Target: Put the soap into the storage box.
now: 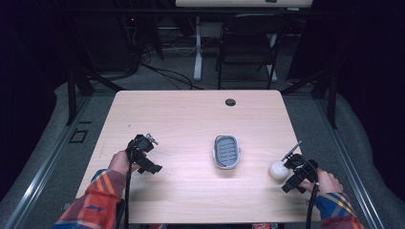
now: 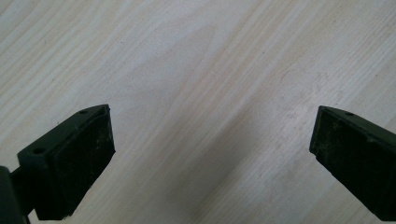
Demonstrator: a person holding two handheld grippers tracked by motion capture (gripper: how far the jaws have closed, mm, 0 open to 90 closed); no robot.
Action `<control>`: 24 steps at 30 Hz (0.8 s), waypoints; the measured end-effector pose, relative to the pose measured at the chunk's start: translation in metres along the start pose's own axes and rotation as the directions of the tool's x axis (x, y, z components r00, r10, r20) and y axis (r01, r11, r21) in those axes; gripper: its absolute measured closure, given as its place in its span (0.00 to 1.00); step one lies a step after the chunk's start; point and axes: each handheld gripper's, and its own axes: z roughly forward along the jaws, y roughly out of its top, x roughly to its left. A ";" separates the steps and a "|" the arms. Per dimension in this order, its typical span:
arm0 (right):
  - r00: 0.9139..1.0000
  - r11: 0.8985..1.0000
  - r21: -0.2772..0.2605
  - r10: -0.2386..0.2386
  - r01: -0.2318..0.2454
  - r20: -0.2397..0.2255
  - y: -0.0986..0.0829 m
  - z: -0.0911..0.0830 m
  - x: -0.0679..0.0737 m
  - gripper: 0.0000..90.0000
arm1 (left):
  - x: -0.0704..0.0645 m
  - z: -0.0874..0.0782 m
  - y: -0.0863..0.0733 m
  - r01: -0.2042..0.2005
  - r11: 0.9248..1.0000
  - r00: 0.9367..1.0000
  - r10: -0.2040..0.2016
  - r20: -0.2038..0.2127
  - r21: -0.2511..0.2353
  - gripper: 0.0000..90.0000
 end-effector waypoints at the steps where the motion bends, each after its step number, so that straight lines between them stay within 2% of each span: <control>1: 1.000 1.000 0.006 -0.006 0.006 0.005 0.000 -0.001 0.000 0.00 | 0.000 0.000 0.000 0.000 1.000 1.000 0.000 0.000 -0.001 0.00; 7: 1.000 1.000 -0.010 -0.022 0.022 0.004 0.000 -0.001 0.000 0.00 | 0.000 0.000 -0.001 0.005 1.000 1.000 -0.005 0.002 0.002 0.00; 8: 1.000 1.000 -0.029 -0.008 0.008 0.001 0.000 -0.001 0.001 0.00 | 0.000 0.000 -0.001 0.005 1.000 1.000 -0.005 -0.001 -0.001 0.00; 9: 1.000 0.997 -0.071 0.015 -0.016 -0.008 -0.001 0.002 0.003 0.00 | 0.000 0.000 -0.001 0.005 1.000 1.000 -0.005 -0.001 -0.001 0.00; 10: 1.000 0.999 -0.047 -0.008 0.008 0.002 0.000 -0.001 0.002 0.00 | 0.000 0.000 -0.001 0.003 1.000 1.000 -0.003 -0.004 -0.005 0.00; 11: 1.000 0.999 -0.047 -0.008 0.008 0.002 0.000 -0.001 0.002 0.00 | 0.000 0.000 -0.001 0.003 1.000 1.000 -0.003 -0.005 -0.005 0.00; 12: 0.999 0.999 -0.021 -0.043 0.043 0.009 0.002 -0.003 0.000 0.00 | 0.000 0.000 -0.001 0.004 1.000 1.000 -0.004 -0.004 -0.004 0.00; 15: 0.998 0.998 0.006 -0.055 0.054 0.013 0.004 -0.005 0.000 0.00 | 0.000 0.000 0.000 0.001 1.000 1.000 -0.001 0.002 0.001 0.00; 17: 1.000 0.998 -0.056 -0.012 0.013 0.005 0.002 0.000 0.003 0.00 | -0.001 0.000 0.000 0.000 1.000 1.000 0.000 0.002 0.003 0.00; 18: 0.997 0.997 0.013 -0.075 0.075 0.028 0.006 -0.007 0.000 0.00 | -0.001 0.000 0.000 0.003 1.000 1.000 -0.003 0.002 0.003 0.00; 20: 0.997 0.998 0.011 -0.068 0.068 0.029 0.007 -0.007 0.000 0.00 | 0.000 0.000 -0.001 0.004 1.000 1.000 -0.004 -0.001 -0.003 0.00; 21: 0.998 0.998 -0.024 -0.052 0.052 0.027 0.007 -0.006 0.001 0.00 | 0.000 0.000 -0.001 0.003 1.000 1.000 -0.003 -0.002 -0.003 0.00; 22: 0.999 0.999 -0.029 -0.036 0.037 0.020 0.008 -0.006 0.003 0.00 | 0.000 0.000 -0.001 0.002 1.000 1.000 -0.002 0.001 0.000 0.00; 23: 0.998 0.998 -0.012 -0.064 0.065 0.024 0.011 -0.007 0.003 0.00 | -0.001 0.000 0.000 0.003 1.000 1.000 -0.003 0.003 0.002 0.00; 24: 0.998 0.998 -0.012 -0.064 0.065 0.024 0.011 -0.007 0.003 0.00 | -0.001 0.000 0.000 0.002 1.000 1.000 -0.002 0.004 0.005 0.00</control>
